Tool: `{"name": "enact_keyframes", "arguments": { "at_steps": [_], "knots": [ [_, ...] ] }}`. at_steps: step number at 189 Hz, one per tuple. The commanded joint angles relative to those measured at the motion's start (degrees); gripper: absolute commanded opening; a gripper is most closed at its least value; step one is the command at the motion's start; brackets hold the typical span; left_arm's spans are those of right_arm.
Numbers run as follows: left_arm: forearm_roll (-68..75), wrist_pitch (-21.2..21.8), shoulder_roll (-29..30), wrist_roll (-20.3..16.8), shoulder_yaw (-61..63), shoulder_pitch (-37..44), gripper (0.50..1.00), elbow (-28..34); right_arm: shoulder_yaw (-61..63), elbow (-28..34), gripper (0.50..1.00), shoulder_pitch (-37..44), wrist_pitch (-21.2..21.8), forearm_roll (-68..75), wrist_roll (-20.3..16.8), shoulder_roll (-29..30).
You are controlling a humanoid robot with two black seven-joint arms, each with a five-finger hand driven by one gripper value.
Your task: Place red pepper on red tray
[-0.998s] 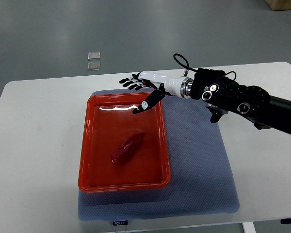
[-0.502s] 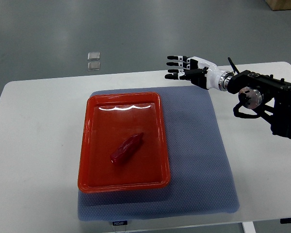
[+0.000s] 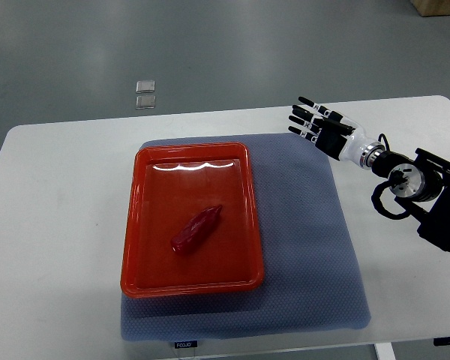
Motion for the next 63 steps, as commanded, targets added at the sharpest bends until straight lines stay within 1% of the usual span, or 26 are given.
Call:
{"name": "enact_keyframes", "arguments": {
  "at_steps": [1,63],
  "knots": [
    [0.0,0.0,0.0,-0.01,0.0,-0.01,1.0,0.0,0.2,0.0,0.913,0.08,0.11,-0.21,1.12,-0.26],
    [0.0,0.0,0.0,-0.01,0.0,-0.01,1.0,0.0,0.28,-0.17,0.915,0.16,0.28,0.4,1.3,-1.05]
  ]
}}
